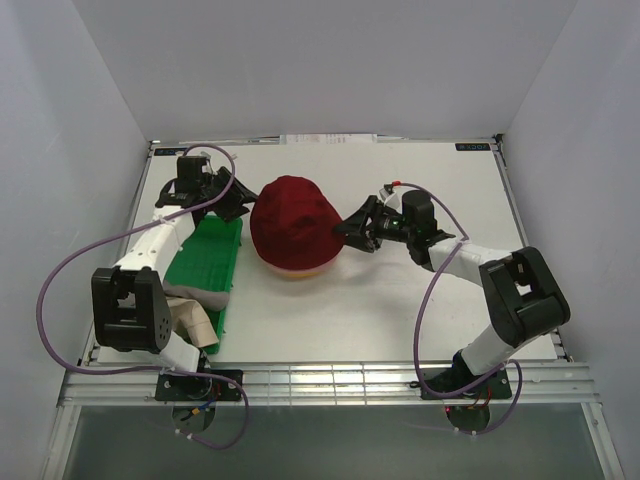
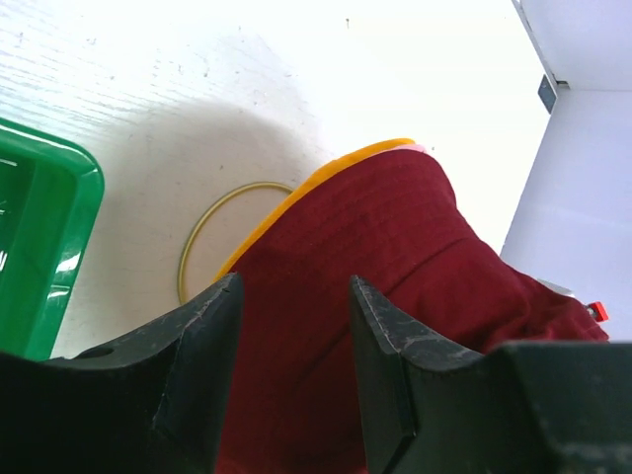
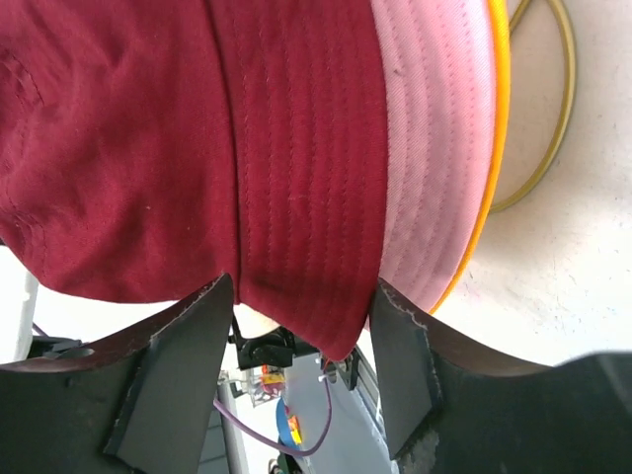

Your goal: Stack the hats

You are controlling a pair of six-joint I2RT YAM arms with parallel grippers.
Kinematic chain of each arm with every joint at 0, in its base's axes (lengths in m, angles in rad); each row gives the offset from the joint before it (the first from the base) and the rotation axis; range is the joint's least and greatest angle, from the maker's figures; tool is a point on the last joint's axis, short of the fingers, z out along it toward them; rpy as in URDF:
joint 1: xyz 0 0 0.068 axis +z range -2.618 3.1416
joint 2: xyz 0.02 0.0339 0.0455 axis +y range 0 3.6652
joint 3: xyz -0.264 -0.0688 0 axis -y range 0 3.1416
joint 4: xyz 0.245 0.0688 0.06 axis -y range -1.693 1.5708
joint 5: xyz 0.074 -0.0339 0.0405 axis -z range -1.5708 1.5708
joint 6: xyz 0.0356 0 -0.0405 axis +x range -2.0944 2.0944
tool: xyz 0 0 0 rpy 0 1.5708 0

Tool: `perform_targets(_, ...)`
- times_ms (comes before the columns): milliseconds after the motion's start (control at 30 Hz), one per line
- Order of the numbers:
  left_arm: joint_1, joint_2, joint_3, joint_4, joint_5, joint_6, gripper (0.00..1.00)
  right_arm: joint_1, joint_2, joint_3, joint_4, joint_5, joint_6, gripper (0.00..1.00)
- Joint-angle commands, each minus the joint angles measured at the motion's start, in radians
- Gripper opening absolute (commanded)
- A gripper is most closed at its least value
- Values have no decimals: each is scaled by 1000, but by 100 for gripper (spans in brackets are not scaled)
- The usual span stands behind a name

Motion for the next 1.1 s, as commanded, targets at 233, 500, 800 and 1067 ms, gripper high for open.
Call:
perform_targets(233, 0, -16, -56, 81, 58, -30, 50, 2, 20, -1, 86, 21, 26, 39)
perform_targets(500, 0, -59, -93, 66, 41, -10, 48, -13, 69, 21, 47, 13, -7, 12)
perform_targets(800, 2, -85, -92, 32, 16, 27, 49, -61, 132, 137, -104, -10, -118, 8)
perform_targets(1067, 2, -82, -103, 52, 28, 30, 51, -72, 213, 274, -270, -36, -236, 8)
